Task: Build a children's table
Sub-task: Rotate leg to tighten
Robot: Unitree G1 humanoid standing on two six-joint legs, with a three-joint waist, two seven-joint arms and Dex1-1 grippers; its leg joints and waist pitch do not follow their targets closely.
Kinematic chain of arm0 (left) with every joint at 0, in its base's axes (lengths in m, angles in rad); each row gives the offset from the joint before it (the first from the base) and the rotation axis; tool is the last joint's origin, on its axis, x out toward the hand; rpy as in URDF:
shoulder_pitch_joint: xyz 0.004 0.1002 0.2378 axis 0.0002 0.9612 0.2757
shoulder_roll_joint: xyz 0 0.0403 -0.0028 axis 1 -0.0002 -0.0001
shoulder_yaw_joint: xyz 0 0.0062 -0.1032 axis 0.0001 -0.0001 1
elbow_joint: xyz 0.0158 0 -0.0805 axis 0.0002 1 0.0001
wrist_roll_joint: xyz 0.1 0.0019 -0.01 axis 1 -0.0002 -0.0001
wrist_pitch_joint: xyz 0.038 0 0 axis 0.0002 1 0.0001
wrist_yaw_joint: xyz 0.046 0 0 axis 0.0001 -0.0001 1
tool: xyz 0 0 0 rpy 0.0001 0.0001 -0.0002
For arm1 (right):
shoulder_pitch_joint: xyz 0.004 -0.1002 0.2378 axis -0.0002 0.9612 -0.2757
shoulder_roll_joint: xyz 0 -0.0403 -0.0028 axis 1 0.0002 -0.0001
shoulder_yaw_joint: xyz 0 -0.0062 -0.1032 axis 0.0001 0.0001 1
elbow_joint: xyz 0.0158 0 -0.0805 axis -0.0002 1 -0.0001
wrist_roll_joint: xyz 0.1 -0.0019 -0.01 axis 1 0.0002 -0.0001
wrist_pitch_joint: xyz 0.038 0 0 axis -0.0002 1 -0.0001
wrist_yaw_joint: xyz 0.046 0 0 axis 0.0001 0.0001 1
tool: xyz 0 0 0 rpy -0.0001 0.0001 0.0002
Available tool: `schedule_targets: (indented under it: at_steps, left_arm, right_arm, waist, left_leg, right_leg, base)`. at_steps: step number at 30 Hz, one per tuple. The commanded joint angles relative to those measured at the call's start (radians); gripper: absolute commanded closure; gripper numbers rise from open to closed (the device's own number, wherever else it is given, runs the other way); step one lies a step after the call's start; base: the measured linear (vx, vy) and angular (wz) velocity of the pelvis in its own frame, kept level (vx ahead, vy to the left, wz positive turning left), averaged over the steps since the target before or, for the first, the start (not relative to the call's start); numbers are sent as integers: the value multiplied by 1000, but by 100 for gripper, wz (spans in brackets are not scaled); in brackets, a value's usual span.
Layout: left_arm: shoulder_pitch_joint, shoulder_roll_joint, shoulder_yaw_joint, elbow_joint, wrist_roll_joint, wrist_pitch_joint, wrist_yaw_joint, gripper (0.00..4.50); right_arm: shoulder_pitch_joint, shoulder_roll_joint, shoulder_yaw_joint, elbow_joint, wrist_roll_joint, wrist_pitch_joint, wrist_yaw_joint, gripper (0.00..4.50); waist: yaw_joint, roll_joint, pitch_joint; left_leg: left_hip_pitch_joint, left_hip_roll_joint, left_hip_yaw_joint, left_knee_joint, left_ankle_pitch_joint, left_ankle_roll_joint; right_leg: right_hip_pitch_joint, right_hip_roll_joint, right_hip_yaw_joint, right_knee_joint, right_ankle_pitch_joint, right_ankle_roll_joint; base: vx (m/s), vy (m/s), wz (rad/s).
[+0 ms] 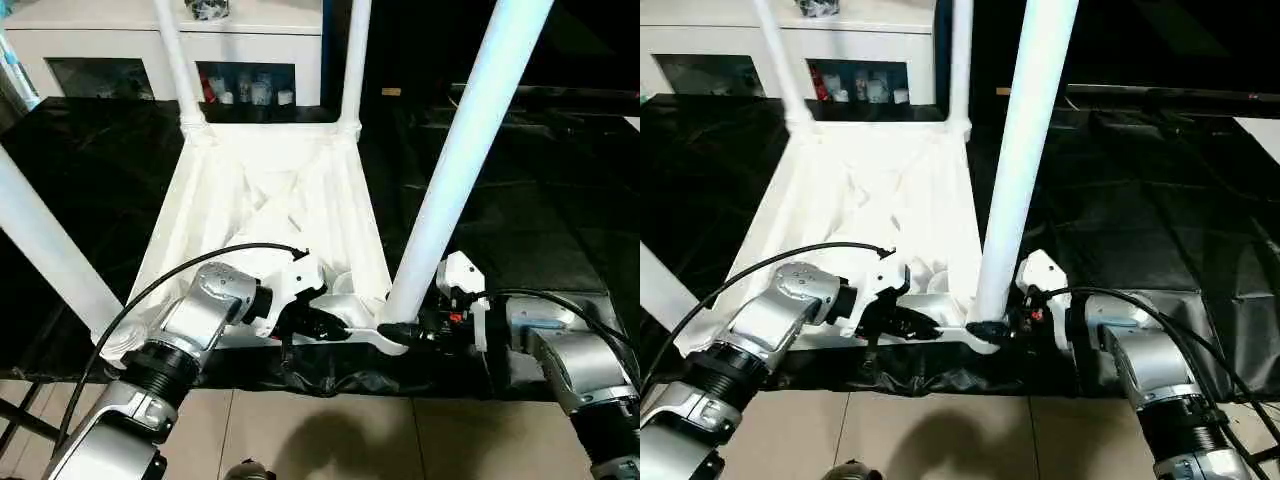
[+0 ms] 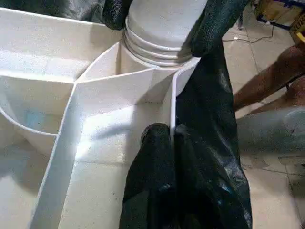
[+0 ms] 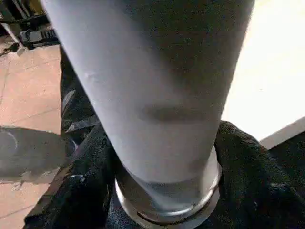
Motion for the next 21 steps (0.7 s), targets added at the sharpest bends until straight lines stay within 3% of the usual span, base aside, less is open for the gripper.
schedule_targets:
  at_steps: [1, 5, 11, 12, 16, 21]
  left_arm:
    - [-17, -20, -18, -40, -44, -12, -17, 450]
    - [-15, -17, -15, -44, -41, -10, -24, 450]
    - [-23, -51, -5, -22, -17, -4, 54, 450]
    - [-33, -81, 5, -6, -3, 5, 126, 450]
    - [-46, -139, 24, 8, 16, 32, 251, 450]
    - [-59, -206, 49, 18, 26, 81, 378, 450]
  right_arm:
    - [-4, 11, 71, -36, 18, -5, 67, 182]
    - [-2, 1, 79, -43, 18, 3, 90, 185]
    - [-4, 51, 40, -14, 18, -18, 5, 186]
    - [-19, 99, 3, 28, 4, -32, -104, 186]
    - [-44, 177, -53, 90, -25, -28, -297, 186]
    - [-55, 242, -77, 127, -61, -23, -453, 187]
  waist:
    - [-3, -13, -61]
    - [-1, -11, -62]
    - [-2, -11, -61]
    - [-4, -11, -59]
    - [-23, -11, -56]
    - [-42, -14, -58]
  left_leg:
    - [15, 32, -10, -66, -225, 42]
    - [14, 32, -9, -64, -204, 49]
    - [15, 32, -10, -66, -226, 40]
    - [16, 31, -10, -67, -236, 35]
    - [15, 26, -17, -74, -274, 1]
    - [13, 22, -15, -70, -260, 8]
  right_leg:
    - [44, -80, 47, -84, -283, -173]
    - [45, -78, 46, -79, -234, -189]
    - [44, -79, 46, -84, -269, -182]
    - [42, -80, 45, -86, -284, -182]
    - [45, -81, 40, -95, -381, -151]
    - [46, -79, 43, -95, -345, -151]
  base:
    - [0, 0, 0]
    - [0, 0, 0]
    - [0, 0, 0]
    - [0, 0, 0]
    - [0, 0, 0]
    - [0, 0, 0]
